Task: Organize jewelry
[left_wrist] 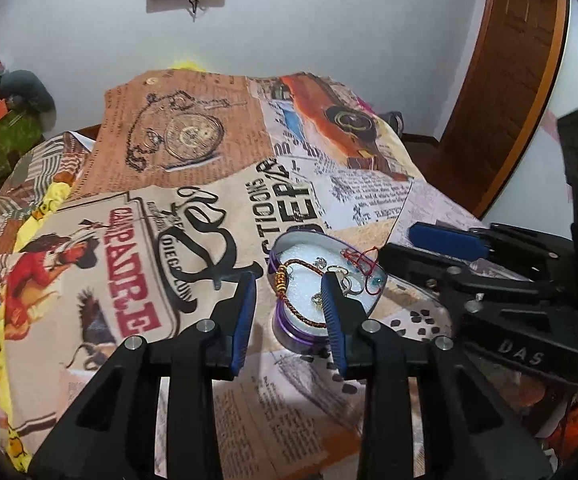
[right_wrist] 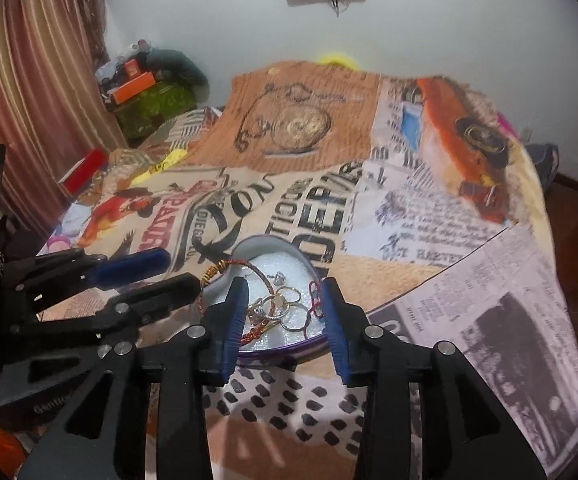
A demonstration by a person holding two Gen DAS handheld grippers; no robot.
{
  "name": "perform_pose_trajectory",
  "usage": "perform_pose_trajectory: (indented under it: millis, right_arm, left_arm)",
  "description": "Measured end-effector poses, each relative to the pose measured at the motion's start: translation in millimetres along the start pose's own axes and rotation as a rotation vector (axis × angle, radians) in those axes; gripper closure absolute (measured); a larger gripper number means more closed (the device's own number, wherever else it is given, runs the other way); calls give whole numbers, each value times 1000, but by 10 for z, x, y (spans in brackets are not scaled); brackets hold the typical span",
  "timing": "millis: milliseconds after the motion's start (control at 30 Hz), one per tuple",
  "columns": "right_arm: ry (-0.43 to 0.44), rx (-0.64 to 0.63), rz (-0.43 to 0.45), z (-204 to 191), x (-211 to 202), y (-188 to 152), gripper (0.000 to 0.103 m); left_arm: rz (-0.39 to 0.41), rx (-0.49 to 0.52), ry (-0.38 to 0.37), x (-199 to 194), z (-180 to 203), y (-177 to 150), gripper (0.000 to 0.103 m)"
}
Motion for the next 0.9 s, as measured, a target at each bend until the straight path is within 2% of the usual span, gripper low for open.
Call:
perform_pose_trajectory:
  millis: [200, 333, 633, 733, 767, 800, 833, 867, 900]
  right_arm:
    - [-19, -14, 89, -94, -462, 149, 69]
    - [-30, -30, 196, -240, -981, 269, 69]
    - [-73, -91, 504, -686, -2441, 380, 69]
    - [-74, -100, 611, -852, -2919, 331, 68]
    - [-80, -99, 641, -901, -3049, 304, 66]
    - [-89, -94, 669, -929, -3157, 272, 57]
    - [-97, -84, 702, -964, -3284, 227, 43]
    - [-101, -78, 721, -987, -3343, 194, 37]
    - [-107, -70, 746, -1002, -3407, 157, 29]
  left_arm:
    - [82, -1, 31, -532, 4, 148, 70]
    - [172, 8, 47, -1037, 72, 283, 70]
    - [489, 49, 133, -2611, 386, 506, 70]
    - [585, 55, 151, -3088, 511, 443, 64]
    - [610, 59, 156, -3212, 552, 404, 63]
    - [626, 62, 162, -3301, 581, 370, 60]
    - [640, 66, 170, -3372, 606, 337, 54]
    - [663, 67, 184, -3483, 635, 273, 49]
    - [676, 62, 189, -3543, 645, 234, 37]
Point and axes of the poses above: each gripper's, at about its wrist camera, not at the fingertips, and x roughly the way its jaws point, z to its right, y to its top, the point moved 9 cm from there along x, roughly the way its jaws point, and after that the axes turned 6 degrees about x, right-handed, at the moved point
